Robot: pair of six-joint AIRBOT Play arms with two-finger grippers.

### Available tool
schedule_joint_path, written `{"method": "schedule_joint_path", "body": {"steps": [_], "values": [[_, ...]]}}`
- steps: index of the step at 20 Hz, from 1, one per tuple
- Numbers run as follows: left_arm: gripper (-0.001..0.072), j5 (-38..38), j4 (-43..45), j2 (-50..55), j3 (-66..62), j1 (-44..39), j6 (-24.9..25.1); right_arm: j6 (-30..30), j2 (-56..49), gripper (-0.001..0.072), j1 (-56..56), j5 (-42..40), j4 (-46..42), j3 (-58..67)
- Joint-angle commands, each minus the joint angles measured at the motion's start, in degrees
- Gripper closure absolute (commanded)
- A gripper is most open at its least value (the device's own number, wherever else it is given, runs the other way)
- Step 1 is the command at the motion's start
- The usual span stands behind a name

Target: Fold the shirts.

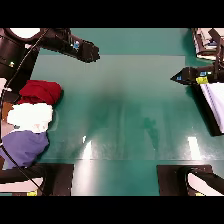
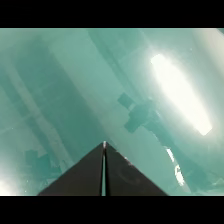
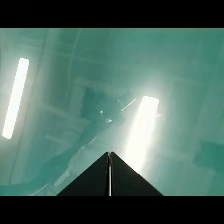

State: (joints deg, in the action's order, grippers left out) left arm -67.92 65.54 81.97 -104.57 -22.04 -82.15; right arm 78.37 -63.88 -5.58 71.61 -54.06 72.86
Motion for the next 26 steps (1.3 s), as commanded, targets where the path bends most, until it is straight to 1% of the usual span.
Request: {"method": "schedule_joint_path", "body": {"steps": [1, 15, 16, 17, 19, 21, 23, 26], "values": [[0.0681, 0.0, 0.0, 0.02, 0.0, -0.04, 0.02, 0.02, 0.04, 0.0689, -0.13, -0.7, 0.02, 0.0], [0.0681, 0.76, -0.7, 0.02, 0.0, -0.04, -0.28, 0.02, 0.04, 0.0689, -0.13, 0.55, 0.04, 0.0], [0.0681, 2.89, 0.59, 0.02, -0.02, -0.04, 1.46, 0.02, 0.04, 0.0689, -0.13, 0.52, 0.04, 0.0], [0.0681, 2.56, 4.09, -0.33, -0.07, 0.79, 1.27, 0.02, 0.04, 0.0688, -0.13, 0.55, 0.04, 0.0], [0.0681, -2.21, 12.33, -1.55, -0.04, 5.09, -2.6, 0.02, 0.04, 0.0689, -0.13, 0.59, 0.04, 0.0], [0.0681, -7.58, 17.62, -2.73, 0.02, 12.11, -4.48, 0.02, 0.04, 0.0688, -0.13, 0.63, 0.04, 0.0], [0.0681, -10.71, 18.45, -3.43, 0.48, 19.82, -4.48, 0.02, 0.04, 0.0689, -0.15, 0.57, 0.07, 0.0], [0.0681, -11.56, 18.43, -4.02, 4.5, 30.32, -4.5, 0.02, 0.04, 0.0689, -0.15, 0.57, 0.04, 0.0]]}}
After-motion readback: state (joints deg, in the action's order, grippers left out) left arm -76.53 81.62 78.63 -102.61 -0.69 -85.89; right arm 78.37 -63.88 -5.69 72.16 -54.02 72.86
